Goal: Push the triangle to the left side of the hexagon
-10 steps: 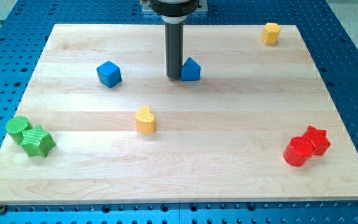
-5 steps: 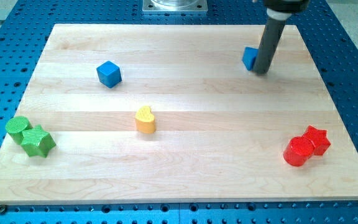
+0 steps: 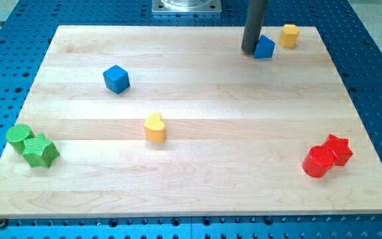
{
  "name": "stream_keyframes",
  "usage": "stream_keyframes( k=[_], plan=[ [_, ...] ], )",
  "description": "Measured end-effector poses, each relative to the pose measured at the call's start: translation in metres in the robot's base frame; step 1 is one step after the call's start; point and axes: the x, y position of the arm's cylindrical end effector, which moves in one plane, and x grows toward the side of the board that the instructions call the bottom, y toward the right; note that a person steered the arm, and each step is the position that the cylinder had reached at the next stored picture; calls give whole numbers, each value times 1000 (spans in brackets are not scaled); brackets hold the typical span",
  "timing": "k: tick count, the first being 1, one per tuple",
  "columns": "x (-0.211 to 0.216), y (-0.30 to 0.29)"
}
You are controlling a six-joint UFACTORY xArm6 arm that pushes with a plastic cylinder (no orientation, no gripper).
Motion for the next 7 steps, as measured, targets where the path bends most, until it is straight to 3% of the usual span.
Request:
stream_keyframes(
  k=[2,3,5,6,7],
  plan=[
    [42,17],
    [38,49],
    [7,52],
    [28,42],
    [175,22]
  ],
)
